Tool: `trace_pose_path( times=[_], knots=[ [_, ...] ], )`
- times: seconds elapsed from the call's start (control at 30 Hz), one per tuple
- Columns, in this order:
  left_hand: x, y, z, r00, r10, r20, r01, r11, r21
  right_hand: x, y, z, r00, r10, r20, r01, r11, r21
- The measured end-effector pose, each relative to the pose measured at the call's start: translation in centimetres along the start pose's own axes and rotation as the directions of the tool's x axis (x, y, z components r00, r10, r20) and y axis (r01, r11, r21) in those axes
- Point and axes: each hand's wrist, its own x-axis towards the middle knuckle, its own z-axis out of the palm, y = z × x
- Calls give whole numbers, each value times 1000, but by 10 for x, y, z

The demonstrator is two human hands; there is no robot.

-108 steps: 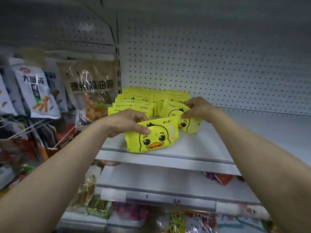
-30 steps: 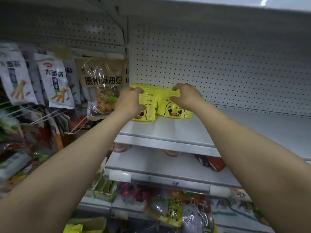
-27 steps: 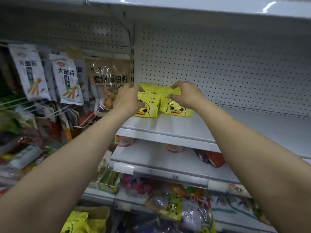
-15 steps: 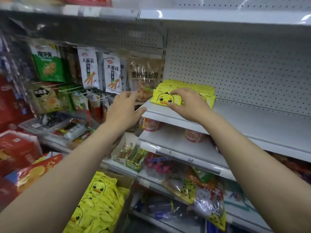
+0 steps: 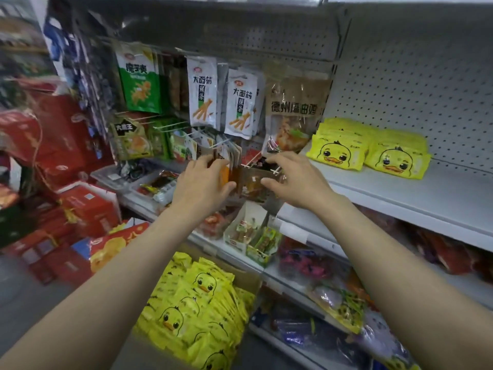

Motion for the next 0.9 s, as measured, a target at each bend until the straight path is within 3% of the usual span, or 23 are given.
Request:
trace_pose_path(
  times=[0.33,0.5,0.67,0.9],
  knots=[
    [30,-146,107,967,6,253,-4,1000,-8,85,-47,156,953,74,293,-94,994,57],
    [-2,-188,178,869,-43,492,95,992,-82,69,-46,252,848,130,515,-198,977,80],
    [-60,-223,251,687,-57,724,209,970,-122,26,-36,340,650,113,751,-250,966,72],
    [-154,-250,311,296,-45,954,427,900,-90,-57,-33,440,287,79,955,-358,933,31]
  ],
)
